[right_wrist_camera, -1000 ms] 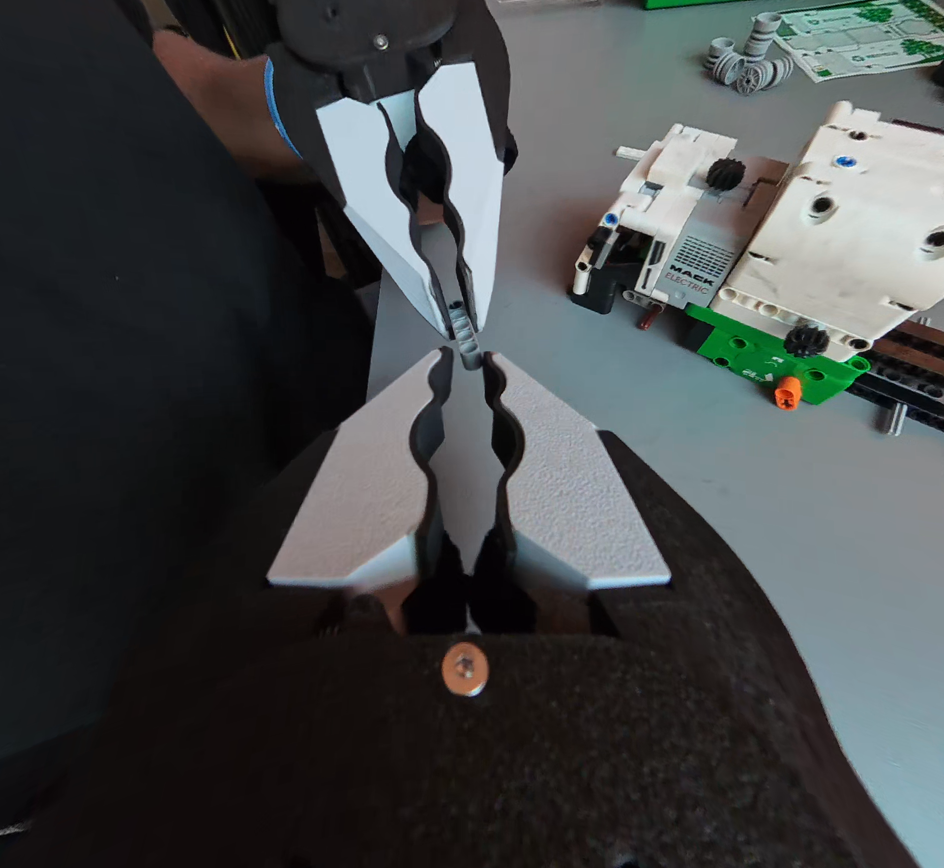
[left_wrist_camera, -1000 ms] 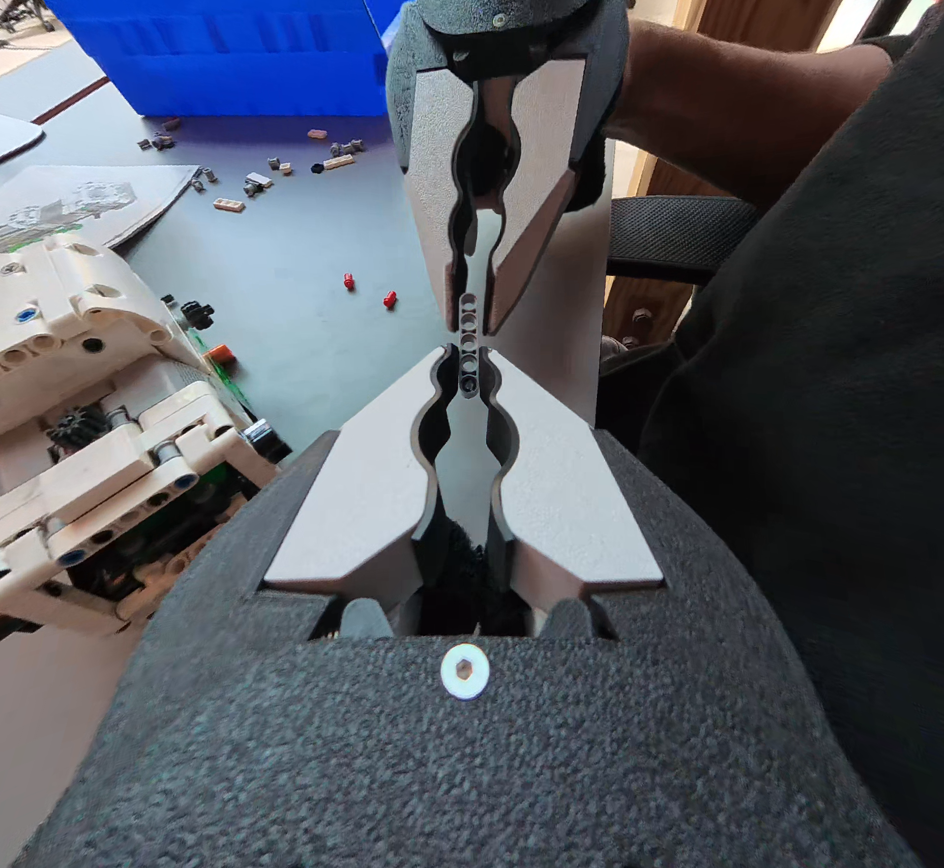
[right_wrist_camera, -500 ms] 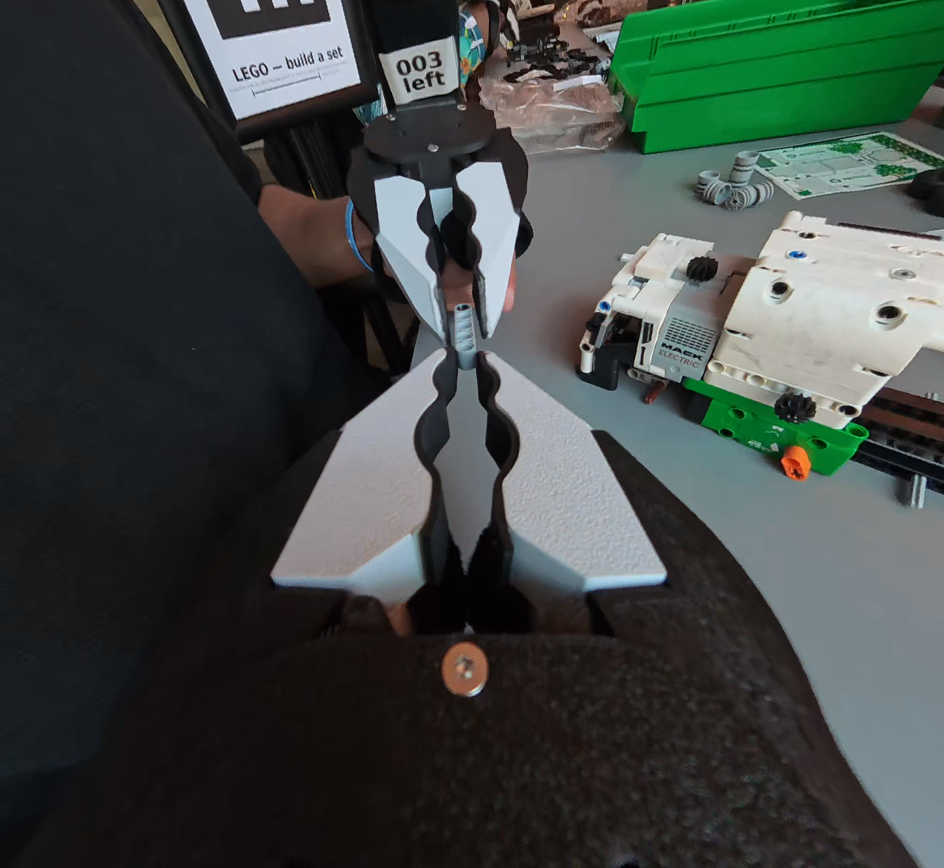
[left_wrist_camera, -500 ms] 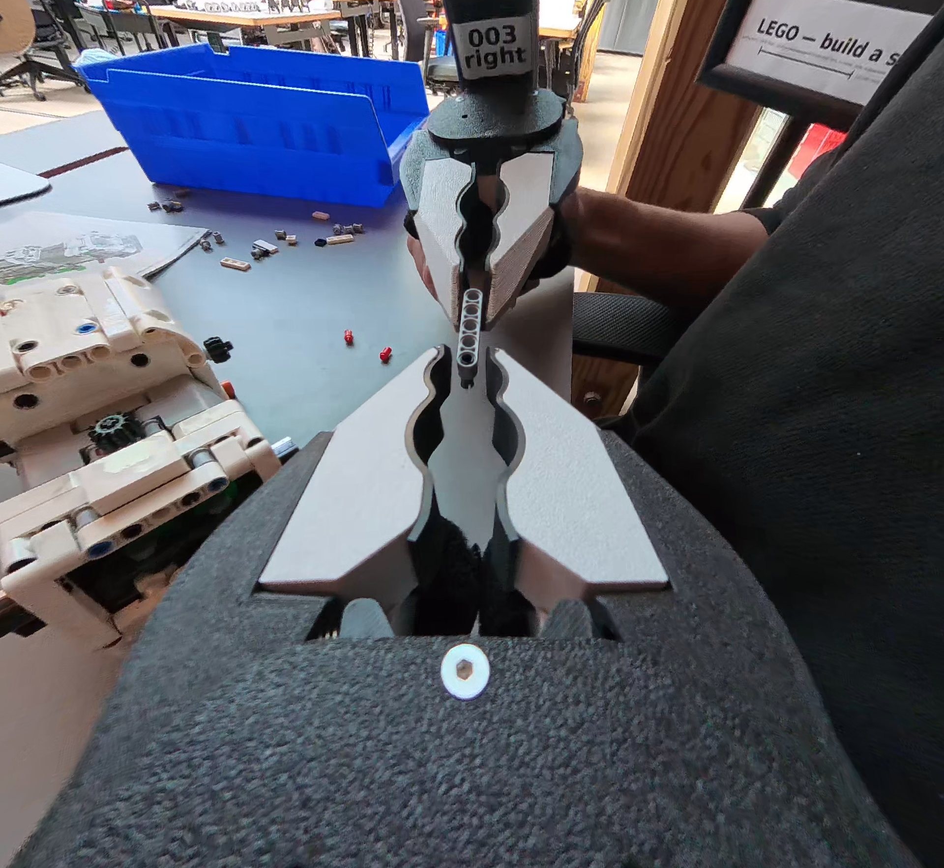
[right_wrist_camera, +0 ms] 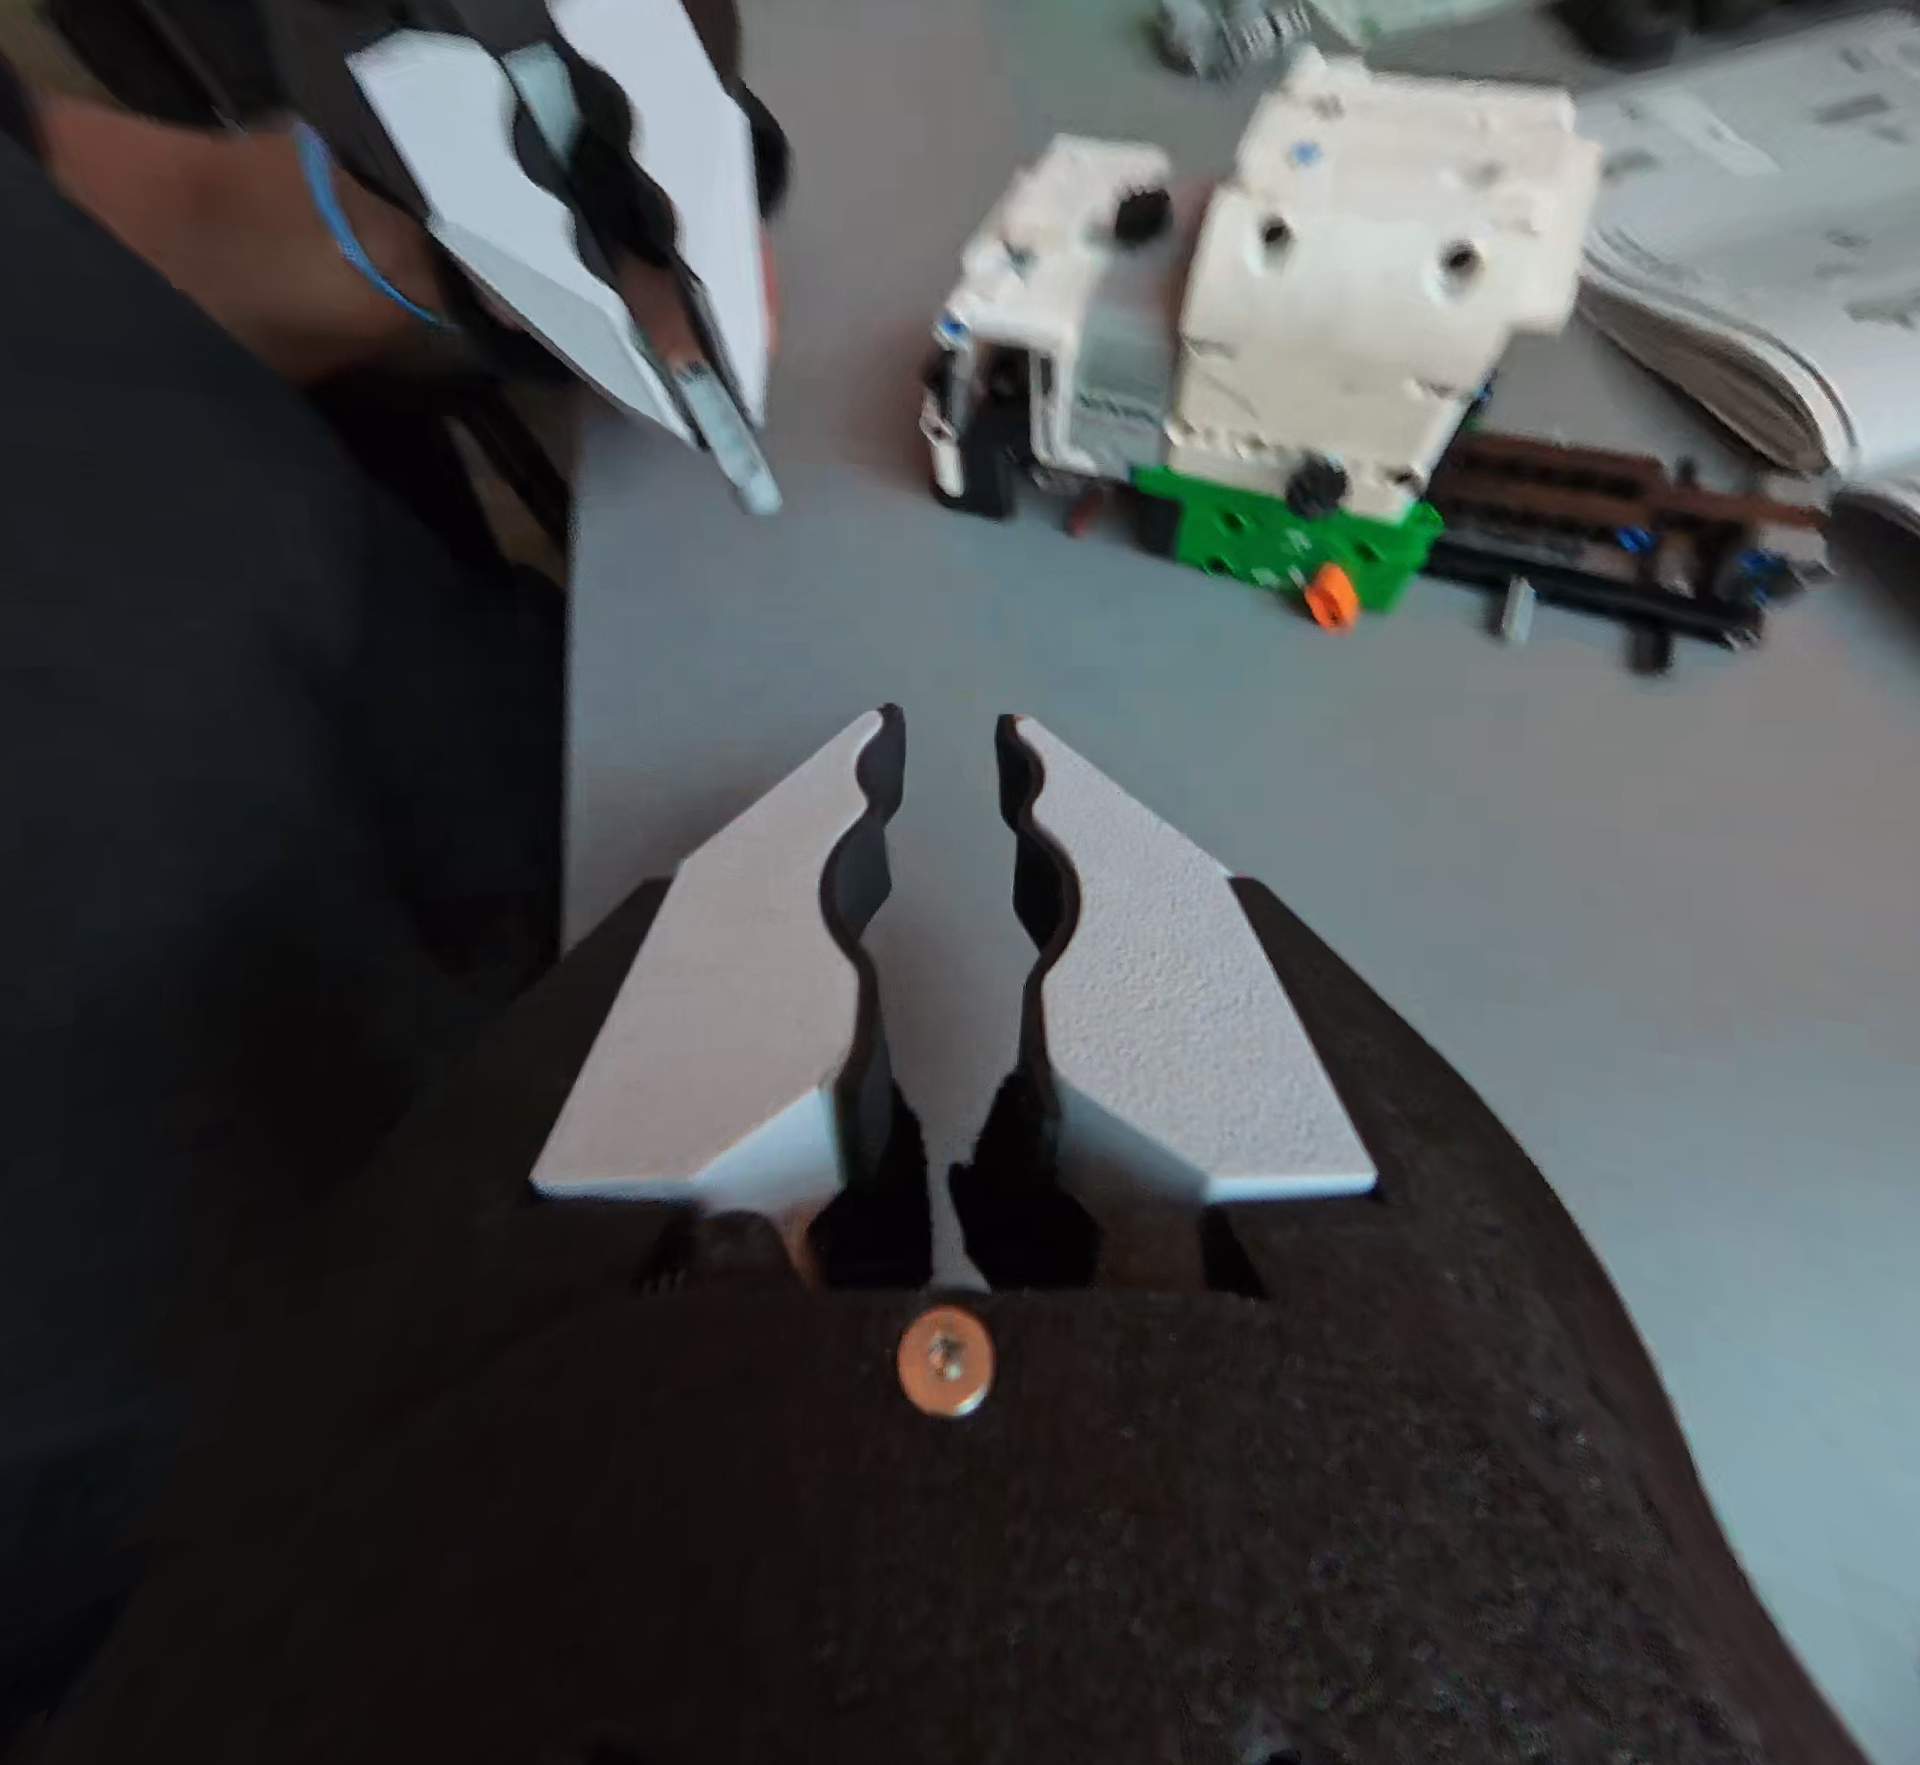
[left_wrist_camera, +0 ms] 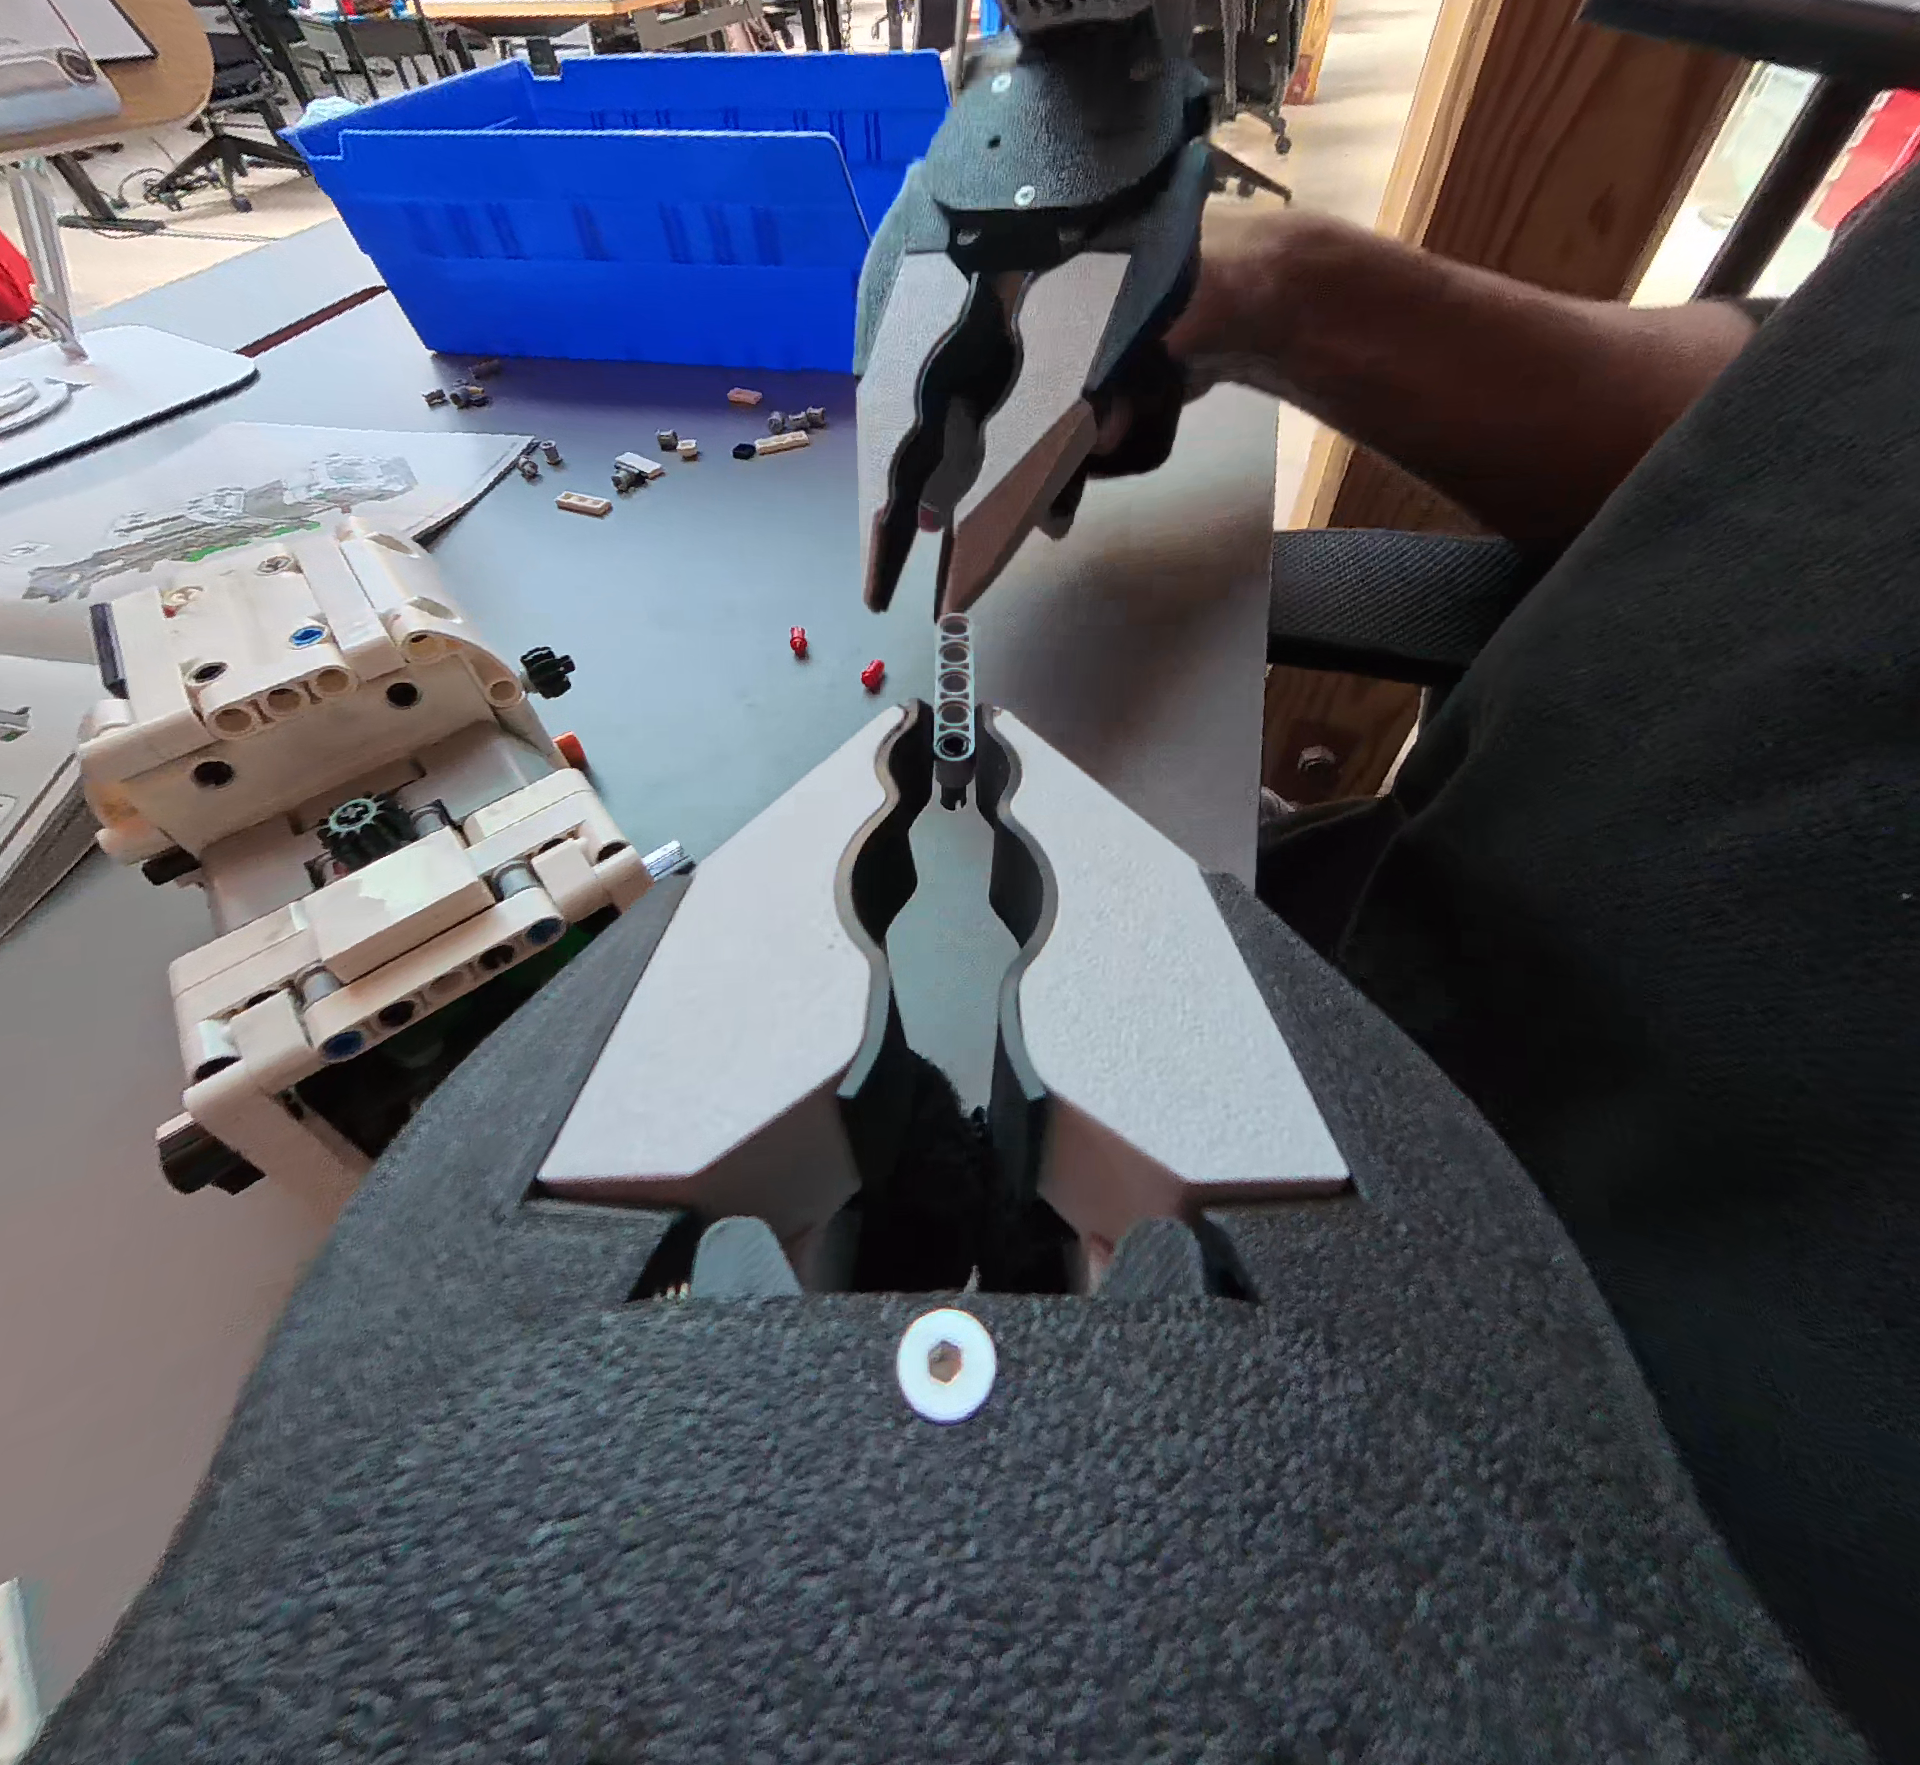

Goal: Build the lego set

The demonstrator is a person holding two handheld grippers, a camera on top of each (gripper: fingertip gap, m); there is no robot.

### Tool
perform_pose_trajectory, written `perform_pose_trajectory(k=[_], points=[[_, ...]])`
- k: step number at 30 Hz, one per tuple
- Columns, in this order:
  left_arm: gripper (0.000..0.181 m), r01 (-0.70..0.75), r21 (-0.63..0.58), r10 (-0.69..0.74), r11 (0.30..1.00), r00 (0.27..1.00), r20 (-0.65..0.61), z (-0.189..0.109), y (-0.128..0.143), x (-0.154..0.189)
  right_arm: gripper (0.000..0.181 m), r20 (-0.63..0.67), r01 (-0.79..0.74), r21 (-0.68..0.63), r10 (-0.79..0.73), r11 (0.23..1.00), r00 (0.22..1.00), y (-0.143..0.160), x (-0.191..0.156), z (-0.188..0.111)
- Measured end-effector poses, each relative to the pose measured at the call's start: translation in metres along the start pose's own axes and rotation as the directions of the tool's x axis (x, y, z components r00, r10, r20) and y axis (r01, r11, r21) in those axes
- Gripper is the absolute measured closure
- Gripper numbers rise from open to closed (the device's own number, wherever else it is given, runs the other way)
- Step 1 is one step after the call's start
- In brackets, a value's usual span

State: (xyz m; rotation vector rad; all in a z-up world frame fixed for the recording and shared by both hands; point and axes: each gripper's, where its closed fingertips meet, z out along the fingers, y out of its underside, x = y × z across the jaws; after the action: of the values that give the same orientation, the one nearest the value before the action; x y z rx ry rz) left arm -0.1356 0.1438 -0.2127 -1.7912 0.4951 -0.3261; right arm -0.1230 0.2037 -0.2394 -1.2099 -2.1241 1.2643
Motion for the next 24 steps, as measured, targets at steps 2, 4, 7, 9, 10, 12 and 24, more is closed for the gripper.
perform_pose_trajectory(k=[2, 4, 7, 9, 10, 12, 24], points=[[0.175, -0.002, -0.02, 0.002, 1.0, 1.0, 0.005, 0.001, 0.003, -0.001, 0.163, -0.12, -0.009, -0.169, -0.011, 0.986, 0.993, 0.024, 0.02, -0.007], [0.175, 0.011, -0.026, -0.011, 1.0, 1.0, 0.001, 0.002, 0.004, -0.002, 0.164, -0.148, -0.004, -0.252, -0.035, 0.968, 0.988, 0.032, 0.023, -0.008], [0.175, 0.034, -0.008, -0.034, 0.999, 0.999, -0.007, 0.001, 0.002, -0.004, 0.166, -0.168, 0.043, -0.344, -0.106, 0.938, 0.98, 0.038, 0.028, -0.004], [0.175, 0.046, 0.006, -0.046, 0.999, 0.999, -0.013, -0.001, 0.0, -0.004, 0.168, -0.157, 0.083, -0.4, -0.158, 0.913, 0.975, 0.041, 0.031, -0.001], [0.175, 0.049, 0.009, -0.049, 0.999, 0.999, -0.015, -0.001, 0.0, -0.004, 0.169, -0.148, 0.102, -0.425, -0.18, 0.899, 0.972, 0.042, 0.032, 0.001], [0.175, 0.047, 0.005, -0.046, 0.999, 0.999, -0.019, -0.001, 0.0, -0.004, 0.169, -0.124, 0.132, -0.477, -0.215, 0.869, 0.969, 0.044, 0.034, 0.004], [0.175, 0.029, -0.02, -0.029, 0.999, 0.999, -0.033, 0.002, 0.004, 0.0, 0.171, -0.005, 0.179, -0.575, -0.222, 0.798, 0.975, 0.046, 0.031, 0.008]])
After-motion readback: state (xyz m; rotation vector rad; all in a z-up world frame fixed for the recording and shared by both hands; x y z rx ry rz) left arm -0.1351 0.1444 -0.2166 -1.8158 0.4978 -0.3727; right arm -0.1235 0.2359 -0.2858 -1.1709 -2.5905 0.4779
